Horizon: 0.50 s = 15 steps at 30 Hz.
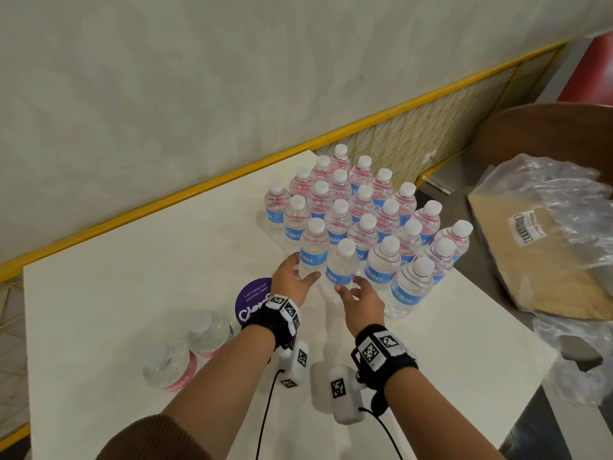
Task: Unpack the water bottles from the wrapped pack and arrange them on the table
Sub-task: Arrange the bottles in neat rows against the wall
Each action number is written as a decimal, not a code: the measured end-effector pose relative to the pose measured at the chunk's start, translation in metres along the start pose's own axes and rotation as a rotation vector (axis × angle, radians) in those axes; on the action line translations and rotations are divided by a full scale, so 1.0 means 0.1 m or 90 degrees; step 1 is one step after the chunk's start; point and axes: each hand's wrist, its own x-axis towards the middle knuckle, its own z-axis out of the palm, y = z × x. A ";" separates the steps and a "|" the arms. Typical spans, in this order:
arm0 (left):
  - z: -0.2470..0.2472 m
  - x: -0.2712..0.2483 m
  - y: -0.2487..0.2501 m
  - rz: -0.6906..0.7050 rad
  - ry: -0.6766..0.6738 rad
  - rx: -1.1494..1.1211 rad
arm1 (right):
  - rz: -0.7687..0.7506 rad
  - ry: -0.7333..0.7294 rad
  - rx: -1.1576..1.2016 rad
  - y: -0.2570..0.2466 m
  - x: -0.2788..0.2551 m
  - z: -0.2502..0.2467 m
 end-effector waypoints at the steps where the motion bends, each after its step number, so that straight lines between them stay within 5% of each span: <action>1: 0.00 -0.01 -0.01 0.004 -0.002 -0.003 | -0.001 0.003 -0.004 0.02 0.02 0.00; 15: 0.06 -0.11 -0.09 0.016 0.006 -0.084 | -0.048 -0.064 0.024 -0.04 -0.11 0.05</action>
